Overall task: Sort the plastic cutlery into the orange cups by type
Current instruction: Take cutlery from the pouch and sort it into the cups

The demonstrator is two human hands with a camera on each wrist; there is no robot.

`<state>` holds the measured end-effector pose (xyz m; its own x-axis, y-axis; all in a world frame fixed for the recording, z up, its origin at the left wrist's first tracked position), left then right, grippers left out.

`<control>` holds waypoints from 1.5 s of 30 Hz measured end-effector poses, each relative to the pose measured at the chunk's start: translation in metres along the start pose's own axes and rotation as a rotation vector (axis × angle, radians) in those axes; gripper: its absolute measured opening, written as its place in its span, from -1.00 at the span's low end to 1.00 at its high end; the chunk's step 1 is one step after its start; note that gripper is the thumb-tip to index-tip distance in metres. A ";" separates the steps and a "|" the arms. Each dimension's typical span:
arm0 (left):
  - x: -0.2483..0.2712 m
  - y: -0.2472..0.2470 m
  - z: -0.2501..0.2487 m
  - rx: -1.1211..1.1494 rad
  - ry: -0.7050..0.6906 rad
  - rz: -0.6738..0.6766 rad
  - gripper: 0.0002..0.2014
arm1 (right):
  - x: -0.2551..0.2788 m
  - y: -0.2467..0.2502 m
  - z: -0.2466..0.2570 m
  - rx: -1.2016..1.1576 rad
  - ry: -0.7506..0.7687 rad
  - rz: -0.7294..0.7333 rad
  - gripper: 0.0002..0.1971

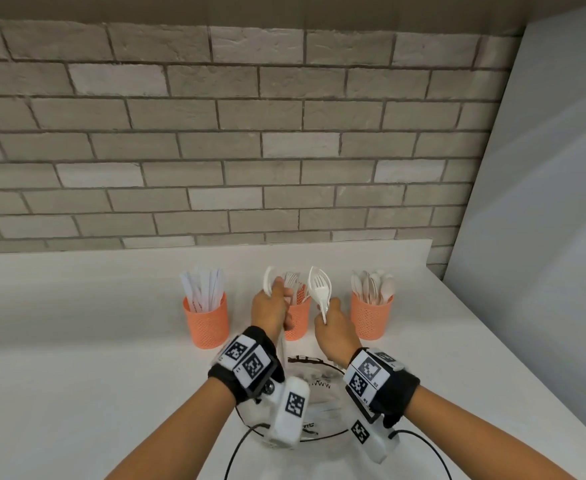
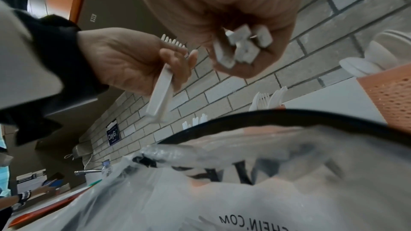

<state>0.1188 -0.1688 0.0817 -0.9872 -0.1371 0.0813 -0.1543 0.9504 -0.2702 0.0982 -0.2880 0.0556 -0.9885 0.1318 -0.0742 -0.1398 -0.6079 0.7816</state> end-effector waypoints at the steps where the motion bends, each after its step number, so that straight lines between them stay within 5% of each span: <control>1: 0.004 -0.004 0.004 -0.002 0.007 0.028 -0.64 | 0.000 0.001 0.001 0.009 0.002 -0.005 -0.90; 6: 0.019 -0.024 0.017 0.035 0.042 0.111 -0.70 | 0.006 0.003 0.005 0.042 0.021 -0.021 -0.74; 12: 0.012 -0.027 0.019 0.022 0.088 0.039 -0.94 | 0.013 0.007 0.005 0.033 0.033 0.013 -0.73; 17: -0.003 -0.017 -0.002 0.184 0.065 -0.082 -0.75 | 0.015 0.006 -0.002 -0.027 0.040 0.079 -0.70; 25: -0.013 0.009 -0.033 0.339 0.010 -0.194 -0.80 | 0.020 0.007 -0.005 -0.123 0.018 0.116 -0.61; 33: 0.008 0.003 -0.002 -0.105 0.091 0.045 -0.74 | 0.012 0.011 0.000 -0.087 0.050 0.013 -0.69; 38: 0.013 -0.010 0.015 0.047 0.161 0.077 -0.76 | 0.016 0.007 0.007 -0.075 0.139 0.003 -0.77; 45: 0.006 -0.016 0.012 0.104 0.141 0.066 -0.75 | 0.021 0.008 0.013 0.132 0.261 -0.016 -0.56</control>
<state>0.1146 -0.1884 0.0747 -0.9811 -0.0278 0.1915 -0.0996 0.9210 -0.3765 0.0773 -0.2797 0.0680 -0.9701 -0.0753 -0.2308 -0.1640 -0.4977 0.8517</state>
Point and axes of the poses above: each hand's wrist, its own x-axis away from the middle knuckle, its own y-axis out of the back of the hand, z = x × y, the point moved 3 cm from there along -x, towards the middle knuckle, and after that the axes turned 13 degrees about x, right-handed, at the moved point
